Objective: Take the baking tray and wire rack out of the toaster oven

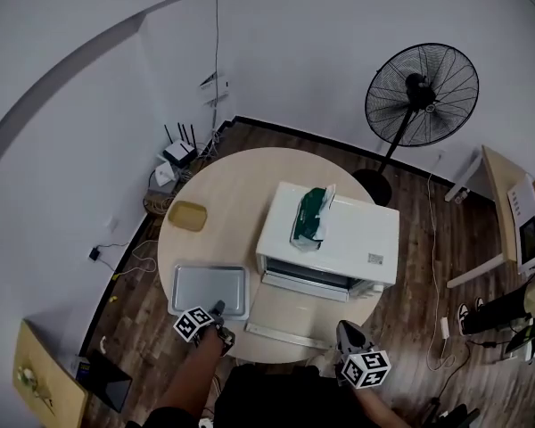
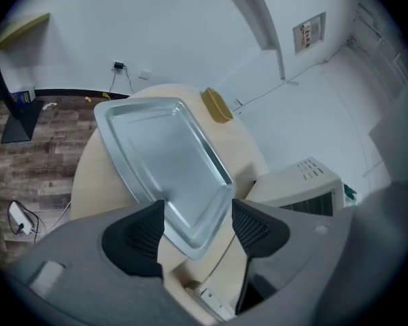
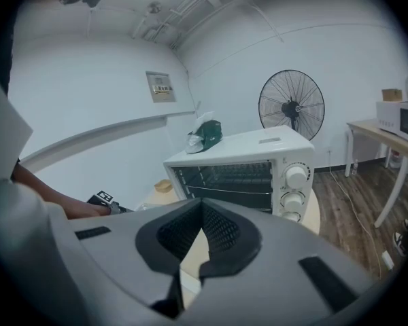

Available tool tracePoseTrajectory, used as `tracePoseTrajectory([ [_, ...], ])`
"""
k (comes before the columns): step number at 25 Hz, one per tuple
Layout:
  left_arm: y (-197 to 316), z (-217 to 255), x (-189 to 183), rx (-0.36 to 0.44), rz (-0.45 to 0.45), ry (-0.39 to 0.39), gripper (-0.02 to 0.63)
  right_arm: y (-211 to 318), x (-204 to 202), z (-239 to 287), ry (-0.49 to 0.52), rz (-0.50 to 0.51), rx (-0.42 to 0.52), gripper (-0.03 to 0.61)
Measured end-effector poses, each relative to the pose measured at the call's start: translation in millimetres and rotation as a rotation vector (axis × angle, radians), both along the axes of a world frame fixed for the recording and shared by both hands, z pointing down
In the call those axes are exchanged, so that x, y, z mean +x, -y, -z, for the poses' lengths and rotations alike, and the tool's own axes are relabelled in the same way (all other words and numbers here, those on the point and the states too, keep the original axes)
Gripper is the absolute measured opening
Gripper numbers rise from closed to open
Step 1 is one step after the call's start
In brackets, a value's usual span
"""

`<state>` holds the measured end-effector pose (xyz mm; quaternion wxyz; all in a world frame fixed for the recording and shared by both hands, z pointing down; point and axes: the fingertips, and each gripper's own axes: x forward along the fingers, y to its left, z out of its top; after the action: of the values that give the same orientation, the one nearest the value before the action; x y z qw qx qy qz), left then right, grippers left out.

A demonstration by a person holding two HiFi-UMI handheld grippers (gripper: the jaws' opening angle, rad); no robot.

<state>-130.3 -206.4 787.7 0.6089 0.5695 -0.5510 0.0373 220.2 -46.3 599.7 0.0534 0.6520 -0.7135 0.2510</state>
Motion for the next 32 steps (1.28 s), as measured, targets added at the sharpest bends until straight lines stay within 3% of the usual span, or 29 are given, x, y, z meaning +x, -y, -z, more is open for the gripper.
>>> tracePoseTrajectory([
  [3, -0.9, 12.7, 31.6, 0.052, 0.019, -0.043, 0.304, -5.1, 17.9, -0.5, 0.007, 0.005, 0.005, -0.009],
  [9, -1.4, 34.7, 101.1, 0.136, 0.121, -0.26, 0.302, -17.3, 61.3, -5.6, 0.015, 0.002, 0.01, -0.009],
  [21, 34.0, 48.7, 272.4, 0.273, 0.043, -0.6, 0.302, -54.4, 184.9, -19.9, -0.007, -0.118, -0.005, -0.009],
  [26, 57.9, 47.8, 318.1, 0.275, 0.02, -0.649, 0.302, -71.4, 223.5, -23.9, -0.012, -0.175, -0.017, -0.009],
  [32, 82.2, 50.8, 349.7, 0.279, 0.072, -0.709, 0.302, -87.8, 256.8, -22.5, -0.041, -0.239, -0.032, -0.009],
])
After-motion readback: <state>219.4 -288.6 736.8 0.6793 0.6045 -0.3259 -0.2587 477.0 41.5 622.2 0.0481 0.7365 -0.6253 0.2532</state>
